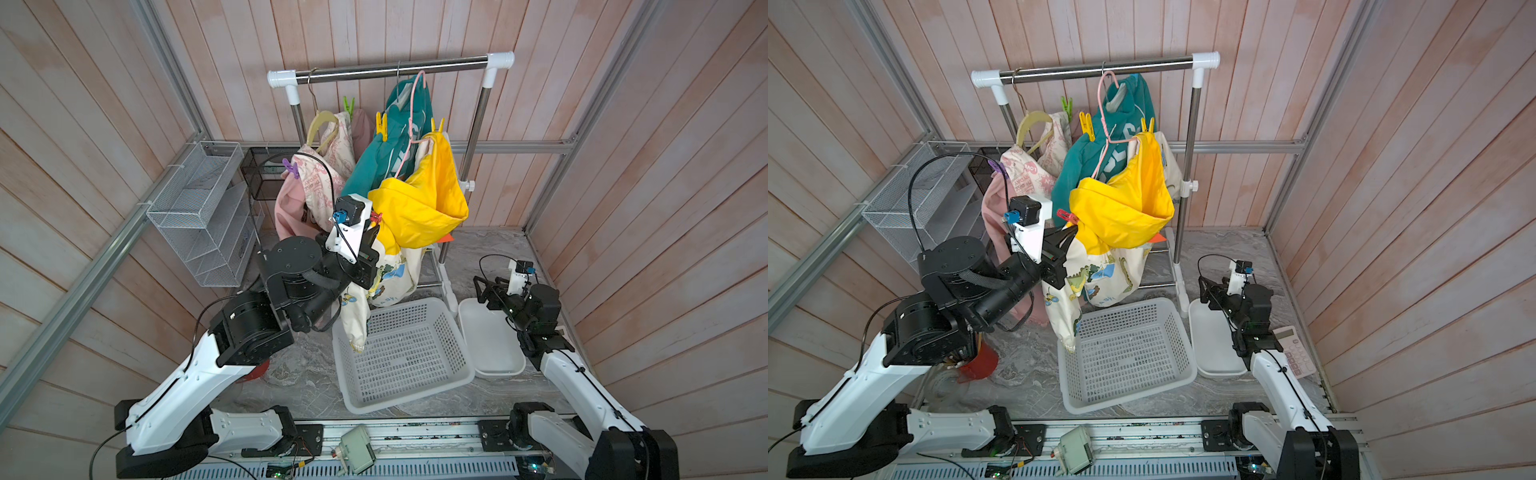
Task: Remove the clothespins securing jackets to the hanger
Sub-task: Adjust the jacket in the basket.
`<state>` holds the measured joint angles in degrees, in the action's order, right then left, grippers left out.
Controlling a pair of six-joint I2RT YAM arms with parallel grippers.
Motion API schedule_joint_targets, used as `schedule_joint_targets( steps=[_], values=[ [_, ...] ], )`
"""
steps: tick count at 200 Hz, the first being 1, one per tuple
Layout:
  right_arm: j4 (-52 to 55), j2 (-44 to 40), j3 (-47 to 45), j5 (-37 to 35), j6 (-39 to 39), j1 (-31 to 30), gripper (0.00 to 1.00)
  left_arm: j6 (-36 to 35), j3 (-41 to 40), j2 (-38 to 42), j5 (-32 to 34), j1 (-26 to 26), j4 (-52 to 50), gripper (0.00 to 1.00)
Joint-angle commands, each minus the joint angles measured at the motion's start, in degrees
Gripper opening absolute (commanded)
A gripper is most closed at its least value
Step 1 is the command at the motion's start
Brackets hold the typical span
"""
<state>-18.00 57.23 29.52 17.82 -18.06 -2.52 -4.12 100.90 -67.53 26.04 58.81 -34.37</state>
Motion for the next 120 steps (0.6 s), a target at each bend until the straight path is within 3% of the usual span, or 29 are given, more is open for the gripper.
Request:
schedule_joint_targets(
  steps=[1, 66, 120],
  values=[
    [-1.03, 0.52, 1.99, -0.80, -0.81, 0.15, 0.84, 1.80, -0.18, 3.54, 0.06, 0.17, 4.97, 0.00],
    [0.94, 0.78, 2.39, -4.64, 2.61, 0.55, 0.86, 5.16, 0.80, 6.99, -5.32, 0.22, -7.15, 0.00],
    [2.01, -0.16, 1.79, -5.43, 5.38, 1.72, 0.86, 7.80, -3.74, 10.43, -9.16, 0.17, -12.25, 0.00]
  ],
)
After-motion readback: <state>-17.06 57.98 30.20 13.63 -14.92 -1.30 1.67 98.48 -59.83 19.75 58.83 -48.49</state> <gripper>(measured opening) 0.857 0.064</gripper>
